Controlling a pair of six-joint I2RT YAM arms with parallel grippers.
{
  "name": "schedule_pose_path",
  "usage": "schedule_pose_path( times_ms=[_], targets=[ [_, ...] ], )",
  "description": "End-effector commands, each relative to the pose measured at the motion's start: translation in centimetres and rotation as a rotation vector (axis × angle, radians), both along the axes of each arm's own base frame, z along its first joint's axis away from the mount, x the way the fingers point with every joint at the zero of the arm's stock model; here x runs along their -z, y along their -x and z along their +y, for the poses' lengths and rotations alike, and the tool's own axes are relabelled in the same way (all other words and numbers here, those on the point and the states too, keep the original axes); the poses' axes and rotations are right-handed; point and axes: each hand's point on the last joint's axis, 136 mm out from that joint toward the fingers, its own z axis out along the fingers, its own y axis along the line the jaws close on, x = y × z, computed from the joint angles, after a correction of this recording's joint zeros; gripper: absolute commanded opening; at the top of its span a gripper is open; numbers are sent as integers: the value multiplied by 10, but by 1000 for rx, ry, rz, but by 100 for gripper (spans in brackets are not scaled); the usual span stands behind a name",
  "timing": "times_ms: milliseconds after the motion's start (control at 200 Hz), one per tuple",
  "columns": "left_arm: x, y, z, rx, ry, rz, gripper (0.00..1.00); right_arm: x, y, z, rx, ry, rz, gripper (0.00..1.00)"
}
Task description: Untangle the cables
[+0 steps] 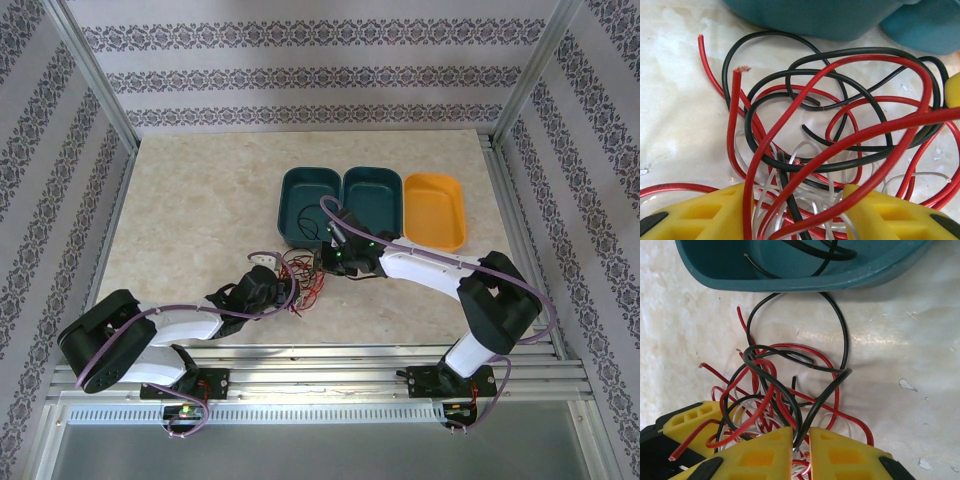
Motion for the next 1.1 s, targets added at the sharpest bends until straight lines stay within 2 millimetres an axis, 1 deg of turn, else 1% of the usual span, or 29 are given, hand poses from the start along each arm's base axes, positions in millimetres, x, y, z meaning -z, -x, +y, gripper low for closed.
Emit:
schedule_pose_path(
  times_ms=[0, 150, 225, 320, 475, 505, 590, 625, 874, 964, 1094],
  targets=[
    [0, 0, 7, -32, 3, -4, 49, -5, 1, -6, 9, 1, -15, 16],
    [1, 0, 12, -52, -5, -2, 48, -14, 1, -9, 10, -4, -40, 15],
    [1, 1, 14, -59, -7, -2, 45, -18, 2, -11, 13, -4, -48, 16],
    [2, 1, 15, -63, -9, -1, 43, -22, 2, -12, 15, -10, -60, 16],
    [2, 1, 16, -63, -12, -1, 43, -30, 2, -15, 14, -17, -86, 9],
    [3, 1, 16, -63, -12, 0, 43, -31, 1, -15, 16, -17, -90, 11],
    [4, 1, 16, -64, -12, 1, 43, -28, 1, -17, 19, -6, -86, 22],
    [4, 1, 15, -62, -11, 0, 43, -27, 2, -17, 22, -6, -82, 24],
    [3, 2, 15, -59, -4, -2, 43, -10, 0, -15, 27, 0, -41, 25],
    [3, 2, 15, -58, -1, -2, 43, -7, -2, -12, 28, -6, -35, 27],
    [4, 3, 16, -60, -1, -2, 43, -9, -6, -8, 26, -19, -37, 30]
  ],
)
